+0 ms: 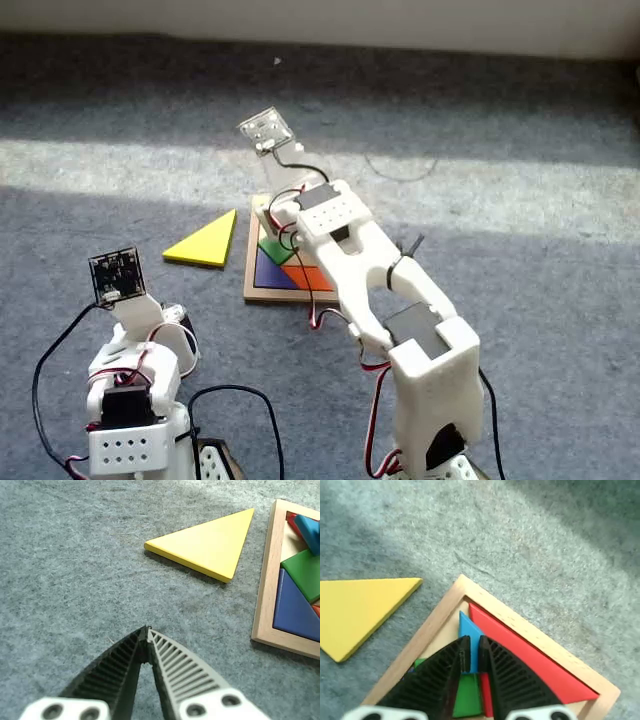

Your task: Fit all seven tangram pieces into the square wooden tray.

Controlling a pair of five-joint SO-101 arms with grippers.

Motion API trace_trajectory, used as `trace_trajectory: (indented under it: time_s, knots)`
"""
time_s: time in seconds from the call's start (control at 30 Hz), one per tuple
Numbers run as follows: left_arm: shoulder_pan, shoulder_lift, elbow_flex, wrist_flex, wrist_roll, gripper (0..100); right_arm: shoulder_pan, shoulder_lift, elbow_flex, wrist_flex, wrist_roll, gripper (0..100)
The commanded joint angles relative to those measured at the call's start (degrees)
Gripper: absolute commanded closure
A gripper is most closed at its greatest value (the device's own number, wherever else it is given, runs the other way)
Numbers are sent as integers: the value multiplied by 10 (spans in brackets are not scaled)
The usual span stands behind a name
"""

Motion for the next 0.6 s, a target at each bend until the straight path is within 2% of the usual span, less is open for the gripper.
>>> trace_trajectory:
  time_s: [0.0,0.17,0.57]
  knots:
    - [8,-15,11,6,5,994,7,-58,-17,46,24,954]
    - [8,-15,11,6,5,994,19,-130,7,63,25,954]
    - [8,-15,11,6,5,994,61,-80,34,63,29,954]
